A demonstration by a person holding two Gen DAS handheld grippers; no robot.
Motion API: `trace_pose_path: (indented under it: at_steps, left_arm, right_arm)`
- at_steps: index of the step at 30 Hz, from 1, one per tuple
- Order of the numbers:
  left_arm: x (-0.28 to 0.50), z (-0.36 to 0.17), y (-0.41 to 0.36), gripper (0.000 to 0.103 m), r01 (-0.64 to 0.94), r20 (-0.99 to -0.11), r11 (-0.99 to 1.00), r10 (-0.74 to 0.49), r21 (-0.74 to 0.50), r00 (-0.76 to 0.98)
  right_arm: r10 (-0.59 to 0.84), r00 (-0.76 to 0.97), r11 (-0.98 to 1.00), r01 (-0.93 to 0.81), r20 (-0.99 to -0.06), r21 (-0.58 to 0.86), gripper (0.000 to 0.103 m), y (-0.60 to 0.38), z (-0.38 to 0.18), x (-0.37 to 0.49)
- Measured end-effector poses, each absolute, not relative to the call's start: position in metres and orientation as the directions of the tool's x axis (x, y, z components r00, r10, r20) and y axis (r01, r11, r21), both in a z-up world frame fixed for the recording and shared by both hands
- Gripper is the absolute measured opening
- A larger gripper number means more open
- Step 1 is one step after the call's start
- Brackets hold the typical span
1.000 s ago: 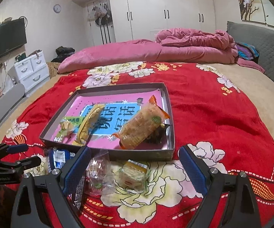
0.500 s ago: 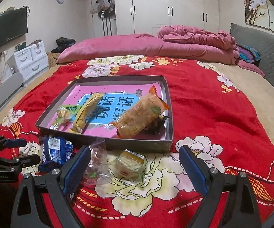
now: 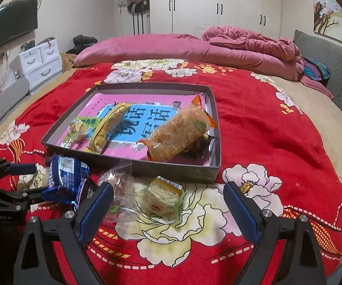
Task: Organize snacks
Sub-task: 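Withdraw both open tools from the tray toward the snacks lying beside it, then grasp the clear pastry bag with the left tool while the right tool grasps the Snickers bar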
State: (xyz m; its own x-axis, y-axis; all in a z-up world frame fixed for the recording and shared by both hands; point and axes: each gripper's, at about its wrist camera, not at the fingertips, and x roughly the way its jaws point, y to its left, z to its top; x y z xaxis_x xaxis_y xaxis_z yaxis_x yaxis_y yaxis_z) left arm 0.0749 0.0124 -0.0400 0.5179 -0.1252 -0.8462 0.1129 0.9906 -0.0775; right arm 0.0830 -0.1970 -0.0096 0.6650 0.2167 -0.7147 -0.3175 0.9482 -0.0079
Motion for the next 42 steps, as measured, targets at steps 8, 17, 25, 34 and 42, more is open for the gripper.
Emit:
trace_pose_path:
  at_steps: [8,17,25,34,42]
  left_arm:
    - [0.077,-0.042,0.005,0.08,0.128,-0.849,0.989,-0.127,-0.071,0.513]
    - [0.081,-0.043,0.001,0.08,0.124,-0.85,0.99,-0.127,-0.073,0.511]
    - [0.082,-0.044,0.001,0.08,0.123,-0.852,0.99,-0.125,-0.072,0.508]
    - [0.085,-0.047,0.003,0.08,0.119,-0.854,0.989,-0.135,-0.087,0.502]
    - [0.087,-0.047,0.002,0.08,0.107,-0.854,0.989,-0.138,-0.097,0.501]
  right_arm:
    - [0.195,0.641,0.939,-0.34,-0.743,-0.047,0.094,-0.189,-0.018,0.083]
    - [0.201,0.622,0.92,-0.386,-0.757,-0.073,0.094,-0.18,-0.023,0.08]
    - [0.2,0.598,0.895,-0.434,-0.776,-0.104,0.094,-0.166,-0.03,0.078]
    - [0.275,0.611,0.898,-0.438,-0.743,-0.028,0.094,-0.175,-0.015,0.07]
    - [0.313,0.531,0.886,-0.461,-0.788,0.042,0.092,-0.159,-0.024,0.056]
